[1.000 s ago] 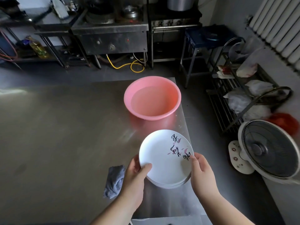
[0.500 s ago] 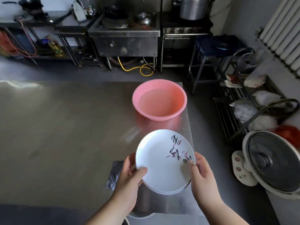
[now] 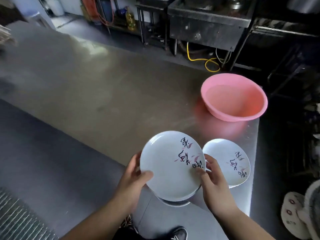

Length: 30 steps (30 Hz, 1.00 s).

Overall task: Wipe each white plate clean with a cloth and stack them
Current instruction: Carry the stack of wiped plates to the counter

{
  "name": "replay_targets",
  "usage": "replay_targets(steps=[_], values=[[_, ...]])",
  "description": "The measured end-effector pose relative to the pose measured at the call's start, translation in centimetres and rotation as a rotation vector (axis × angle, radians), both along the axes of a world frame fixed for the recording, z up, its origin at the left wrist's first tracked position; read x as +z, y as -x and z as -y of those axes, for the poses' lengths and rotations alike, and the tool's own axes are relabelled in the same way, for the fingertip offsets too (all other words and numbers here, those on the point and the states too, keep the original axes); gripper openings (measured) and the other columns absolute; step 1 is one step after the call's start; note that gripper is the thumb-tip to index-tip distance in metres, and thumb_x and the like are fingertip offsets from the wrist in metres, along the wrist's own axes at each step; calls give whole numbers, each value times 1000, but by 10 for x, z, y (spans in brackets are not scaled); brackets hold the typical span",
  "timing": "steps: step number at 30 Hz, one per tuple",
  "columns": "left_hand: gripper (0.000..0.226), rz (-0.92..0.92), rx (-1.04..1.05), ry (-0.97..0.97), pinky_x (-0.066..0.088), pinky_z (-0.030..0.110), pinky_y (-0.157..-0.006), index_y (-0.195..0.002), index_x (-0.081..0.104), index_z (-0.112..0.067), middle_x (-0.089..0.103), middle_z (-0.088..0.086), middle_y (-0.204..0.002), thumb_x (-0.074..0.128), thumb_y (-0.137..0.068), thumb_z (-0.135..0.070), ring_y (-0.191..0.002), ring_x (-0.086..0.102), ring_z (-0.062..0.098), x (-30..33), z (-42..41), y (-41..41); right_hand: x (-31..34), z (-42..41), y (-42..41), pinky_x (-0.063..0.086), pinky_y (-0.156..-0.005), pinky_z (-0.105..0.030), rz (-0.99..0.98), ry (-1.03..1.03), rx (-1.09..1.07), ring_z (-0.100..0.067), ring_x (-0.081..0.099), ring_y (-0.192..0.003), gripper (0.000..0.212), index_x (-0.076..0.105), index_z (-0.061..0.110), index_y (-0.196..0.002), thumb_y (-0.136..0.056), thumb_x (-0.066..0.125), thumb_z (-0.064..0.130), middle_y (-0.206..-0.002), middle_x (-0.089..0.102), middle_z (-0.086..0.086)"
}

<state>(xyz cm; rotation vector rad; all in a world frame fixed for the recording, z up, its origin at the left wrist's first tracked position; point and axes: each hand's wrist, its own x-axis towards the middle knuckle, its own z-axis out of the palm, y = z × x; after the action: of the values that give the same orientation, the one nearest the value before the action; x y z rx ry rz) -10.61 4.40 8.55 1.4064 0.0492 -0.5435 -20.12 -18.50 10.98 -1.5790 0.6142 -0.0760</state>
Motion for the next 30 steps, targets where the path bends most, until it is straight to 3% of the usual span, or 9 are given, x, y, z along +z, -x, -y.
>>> replay_targets(steps=[2,6,10,14,17,20,25,27,30], values=[[70,-6,48,-15,55,49,-103,-135,61,-42,69,-1,-137,75,-69,-27,-127,66,23,-6,-29,1,-3,-22,-11,50,-84,-24,1,11,59,-1,68,-106,37,61,45,-123,-87,60,37,-113,75,16],[65,-31,175,-23,61,32,-84,-128,66,-48,71,-5,-132,74,-67,-28,-118,70,18,-14,-90,0,-11,-75,-40,55,-77,-16,-24,-7,175,-2,70,-101,28,64,42,-118,-94,68,28,-110,76,14],[69,-81,320,16,62,48,-90,-128,67,-44,70,1,-133,82,-63,-28,-117,70,28,-17,-161,-3,-21,-137,-76,52,-71,-11,-51,-11,296,-2,71,-92,28,64,30,-119,-100,67,10,-103,78,11],[70,-122,474,56,61,42,-83,-121,72,-42,72,6,-127,85,-54,-26,-109,72,28,-18,-235,-13,-26,-212,-116,55,-73,-19,-61,-16,400,-3,71,-90,33,63,30,-118,-98,66,3,-103,77,14],[83,-132,569,55,54,53,-93,-131,65,-32,69,14,-131,83,-50,-25,-115,67,34,-20,-293,-22,-27,-277,-146,56,-72,-22,-85,-56,445,-8,73,-92,42,62,27,-121,-80,67,21,-105,78,7],[84,-135,621,28,51,64,-102,-134,63,-33,68,11,-132,81,-52,-26,-124,62,40,-21,-353,-31,-28,-339,-172,58,-81,-30,-104,-77,496,-18,71,-103,48,61,29,-123,-75,64,28,-111,76,0],[77,-140,721,23,60,41,-79,-128,66,-40,68,8,-130,80,-54,-27,-116,66,34,-16,-435,-42,-28,-427,-211,59,-93,-45,-118,-84,628,-21,69,-110,48,59,38,-125,-77,63,36,-119,71,1],[73,-143,767,12,63,48,-80,-125,66,-43,69,4,-127,77,-54,-29,-115,66,33,-13,-462,-45,-27,-459,-226,59,-90,-45,-113,-96,678,-24,68,-110,47,60,38,-124,-77,63,35,-120,70,-1],[67,-141,826,5,55,64,-99,-119,68,-48,71,-1,-121,76,-57,-25,-118,65,36,-11,-498,-52,-28,-503,-251,59,-76,-31,-112,-90,743,-22,70,-105,45,61,38,-121,-76,62,31,-117,70,-1]])
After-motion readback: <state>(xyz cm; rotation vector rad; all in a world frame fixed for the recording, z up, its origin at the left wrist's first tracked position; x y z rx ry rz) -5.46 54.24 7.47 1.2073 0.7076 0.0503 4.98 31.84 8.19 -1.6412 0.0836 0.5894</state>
